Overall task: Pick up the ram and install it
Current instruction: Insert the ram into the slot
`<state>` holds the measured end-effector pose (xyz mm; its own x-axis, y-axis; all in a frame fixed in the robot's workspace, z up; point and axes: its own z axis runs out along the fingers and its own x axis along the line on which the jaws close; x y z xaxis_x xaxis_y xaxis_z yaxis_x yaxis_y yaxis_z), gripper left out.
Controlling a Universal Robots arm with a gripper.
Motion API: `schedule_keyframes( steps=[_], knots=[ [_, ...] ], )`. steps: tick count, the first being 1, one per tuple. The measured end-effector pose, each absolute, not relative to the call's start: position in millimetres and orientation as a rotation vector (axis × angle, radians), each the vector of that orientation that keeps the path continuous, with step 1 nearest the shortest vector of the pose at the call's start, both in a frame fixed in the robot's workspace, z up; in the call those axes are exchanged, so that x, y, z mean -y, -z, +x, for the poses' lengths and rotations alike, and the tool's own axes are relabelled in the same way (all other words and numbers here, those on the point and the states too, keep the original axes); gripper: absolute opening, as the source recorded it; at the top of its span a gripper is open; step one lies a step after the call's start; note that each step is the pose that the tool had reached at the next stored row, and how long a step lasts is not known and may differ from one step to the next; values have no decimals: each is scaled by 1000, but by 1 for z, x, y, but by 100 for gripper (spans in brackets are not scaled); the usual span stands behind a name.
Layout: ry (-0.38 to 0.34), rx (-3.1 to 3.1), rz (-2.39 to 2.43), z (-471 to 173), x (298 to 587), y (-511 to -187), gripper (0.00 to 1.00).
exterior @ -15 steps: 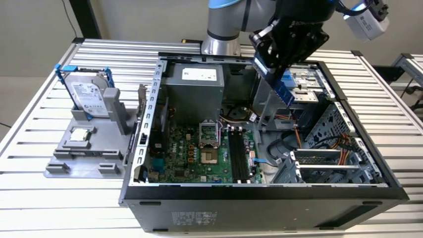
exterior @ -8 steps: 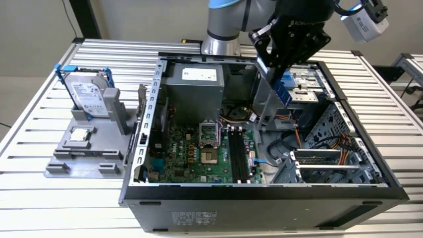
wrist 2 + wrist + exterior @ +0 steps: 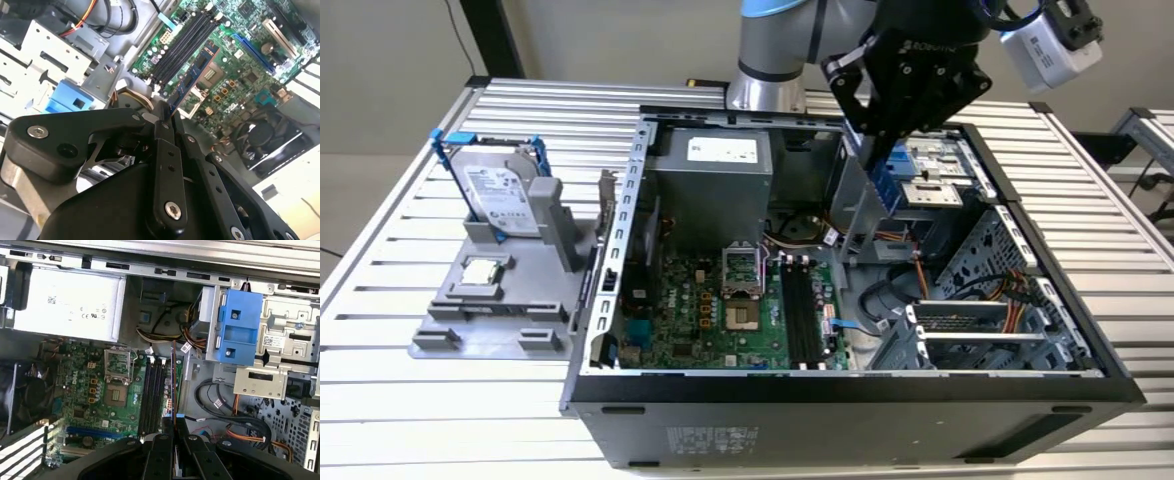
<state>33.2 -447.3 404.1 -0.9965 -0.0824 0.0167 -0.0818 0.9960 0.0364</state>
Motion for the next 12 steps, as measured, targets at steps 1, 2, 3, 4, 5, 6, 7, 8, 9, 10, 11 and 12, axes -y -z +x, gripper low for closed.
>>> schedule_keyframes(
  steps=[1, 2, 3, 4, 5, 6, 7, 8, 9, 10, 11, 12],
  knots=[
    [56, 3121, 110, 33, 447, -404, 0],
    [56, 3122, 91, 33, 447, -404, 0],
    [56, 3123, 73, 33, 447, -404, 0],
    [57, 3123, 57, 33, 448, -404, 0],
    [56, 3123, 50, 33, 448, -404, 0],
    [56, 3123, 48, 33, 448, -404, 0],
    [56, 3123, 48, 33, 448, -404, 0],
    [57, 3123, 48, 33, 448, -404, 0],
    [57, 3123, 48, 33, 448, -404, 0],
    [57, 3124, 47, 33, 448, -403, 0],
    [57, 3124, 47, 33, 448, -402, 0],
    [57, 3124, 47, 34, 448, -401, 0]
  ],
)
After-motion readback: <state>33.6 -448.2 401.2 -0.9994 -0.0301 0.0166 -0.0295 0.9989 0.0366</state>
